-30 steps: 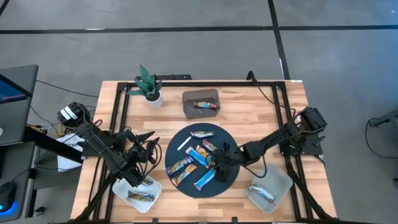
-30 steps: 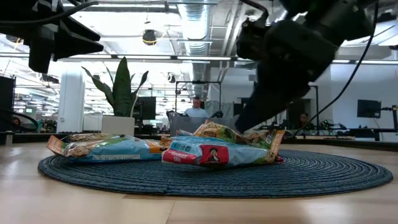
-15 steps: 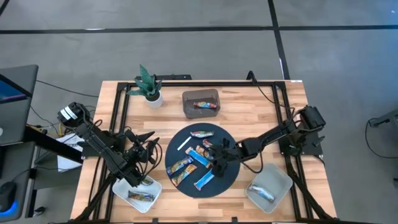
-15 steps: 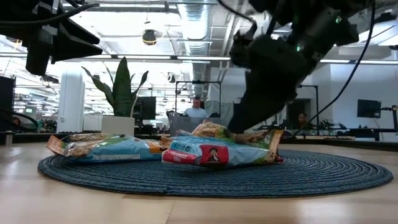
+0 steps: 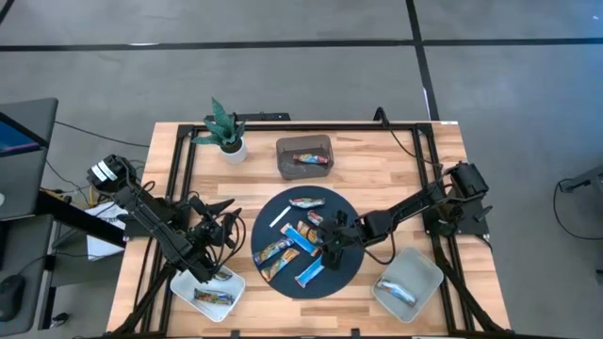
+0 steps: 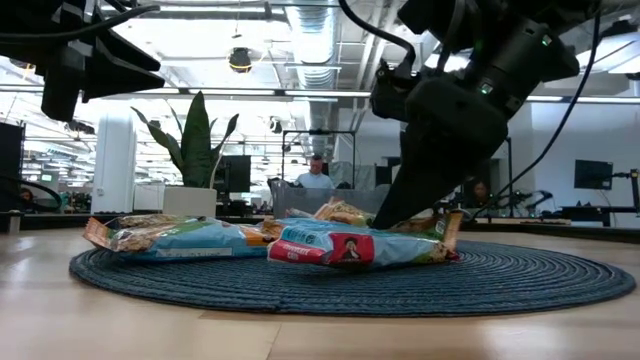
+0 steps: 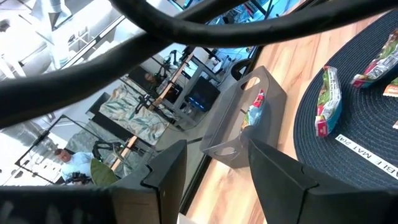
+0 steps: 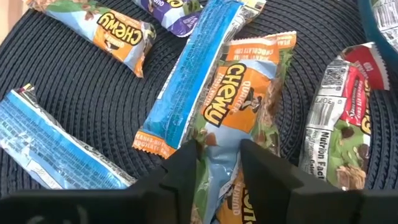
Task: Pick and place Granola Bars by type
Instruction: Put the yellow granola bar into the gray bin
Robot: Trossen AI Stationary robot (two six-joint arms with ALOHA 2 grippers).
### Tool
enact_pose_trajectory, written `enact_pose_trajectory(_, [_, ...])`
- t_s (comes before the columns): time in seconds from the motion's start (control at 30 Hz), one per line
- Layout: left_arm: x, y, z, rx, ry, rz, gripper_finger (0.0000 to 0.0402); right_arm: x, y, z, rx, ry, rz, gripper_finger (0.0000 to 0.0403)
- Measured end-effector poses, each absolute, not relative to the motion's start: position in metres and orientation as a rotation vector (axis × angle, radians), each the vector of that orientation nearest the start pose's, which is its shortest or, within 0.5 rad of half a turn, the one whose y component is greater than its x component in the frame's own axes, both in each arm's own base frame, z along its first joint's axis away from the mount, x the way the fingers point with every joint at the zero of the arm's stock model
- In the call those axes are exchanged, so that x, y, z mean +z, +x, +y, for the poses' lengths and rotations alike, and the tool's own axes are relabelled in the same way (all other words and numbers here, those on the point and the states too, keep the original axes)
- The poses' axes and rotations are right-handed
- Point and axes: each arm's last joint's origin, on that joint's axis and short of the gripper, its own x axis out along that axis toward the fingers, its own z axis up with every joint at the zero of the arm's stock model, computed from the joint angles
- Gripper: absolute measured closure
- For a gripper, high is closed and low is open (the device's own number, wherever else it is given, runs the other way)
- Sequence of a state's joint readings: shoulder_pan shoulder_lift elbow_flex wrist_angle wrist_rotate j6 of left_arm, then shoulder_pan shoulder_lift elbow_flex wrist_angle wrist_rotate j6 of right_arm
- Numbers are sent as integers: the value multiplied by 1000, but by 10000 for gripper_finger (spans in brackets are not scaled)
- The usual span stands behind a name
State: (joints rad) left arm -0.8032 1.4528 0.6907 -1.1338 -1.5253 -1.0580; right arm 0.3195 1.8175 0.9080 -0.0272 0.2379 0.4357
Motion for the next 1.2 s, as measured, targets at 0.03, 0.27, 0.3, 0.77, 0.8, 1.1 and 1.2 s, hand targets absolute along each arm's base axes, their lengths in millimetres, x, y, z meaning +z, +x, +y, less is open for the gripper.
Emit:
enact_pose_trajectory(0.03, [174,150,-113,717,777,366,235,126,324,100,-119,148,894,295])
enact_pose_trajectory(0.27, [174,150,-113,717,777,366,235,131,329,102,-100,129,879,371])
enact_pose_trajectory(0.3, [174,150,-113,717,777,366,235,133,330,102,-96,124,877,384])
enact_pose_trajectory(0.77, [173,149,-113,711,777,407,235,167,342,110,-153,2,984,400])
enact_pose_trajectory(0.8, [173,149,-113,710,777,408,235,171,342,112,-163,-13,997,401])
enact_pose_trajectory(1.1, [173,149,-113,707,769,432,235,212,331,134,-310,-30,1113,402])
enact_pose_trajectory(1.2, [172,149,-113,706,766,444,235,219,317,146,-420,13,1159,402])
